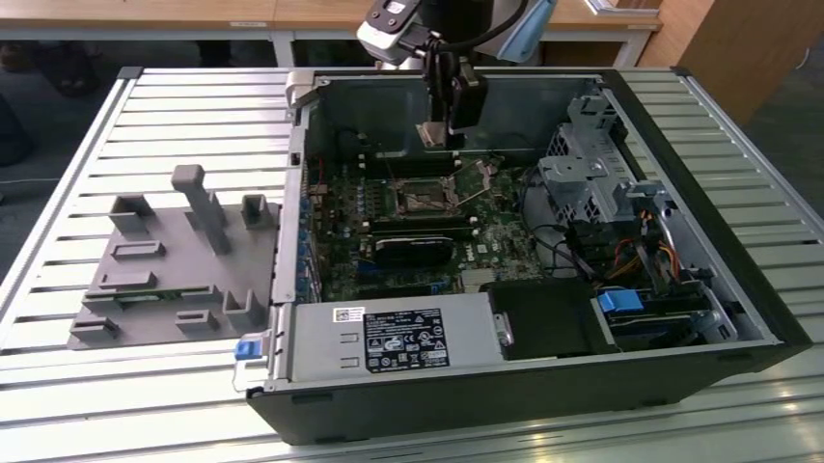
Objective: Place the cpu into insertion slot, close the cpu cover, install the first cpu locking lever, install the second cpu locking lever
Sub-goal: 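Place the cpu into insertion slot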
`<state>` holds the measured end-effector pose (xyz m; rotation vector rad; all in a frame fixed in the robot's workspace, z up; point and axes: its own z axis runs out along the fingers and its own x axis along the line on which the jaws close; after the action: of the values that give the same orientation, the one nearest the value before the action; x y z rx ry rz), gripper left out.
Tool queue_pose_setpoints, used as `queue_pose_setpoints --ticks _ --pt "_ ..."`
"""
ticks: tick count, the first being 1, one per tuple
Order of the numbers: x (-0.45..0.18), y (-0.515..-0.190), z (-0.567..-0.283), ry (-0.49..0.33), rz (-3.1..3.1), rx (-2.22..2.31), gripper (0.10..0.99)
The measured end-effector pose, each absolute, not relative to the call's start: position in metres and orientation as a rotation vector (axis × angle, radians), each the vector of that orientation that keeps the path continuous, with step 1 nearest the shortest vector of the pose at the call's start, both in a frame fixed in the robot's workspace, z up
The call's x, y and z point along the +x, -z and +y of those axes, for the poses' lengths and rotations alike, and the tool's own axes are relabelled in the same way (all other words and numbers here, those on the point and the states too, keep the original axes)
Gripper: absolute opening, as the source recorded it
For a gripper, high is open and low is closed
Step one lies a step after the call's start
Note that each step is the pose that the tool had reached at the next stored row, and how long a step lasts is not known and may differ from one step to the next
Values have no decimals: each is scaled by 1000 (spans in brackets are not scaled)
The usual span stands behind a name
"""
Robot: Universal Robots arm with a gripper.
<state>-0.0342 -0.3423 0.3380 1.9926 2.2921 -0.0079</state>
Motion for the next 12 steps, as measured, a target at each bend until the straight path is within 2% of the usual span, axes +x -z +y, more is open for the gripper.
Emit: queue_pose_setpoints --ticks 12 --pt "-34 -333 -342 33 2279 1986 541"
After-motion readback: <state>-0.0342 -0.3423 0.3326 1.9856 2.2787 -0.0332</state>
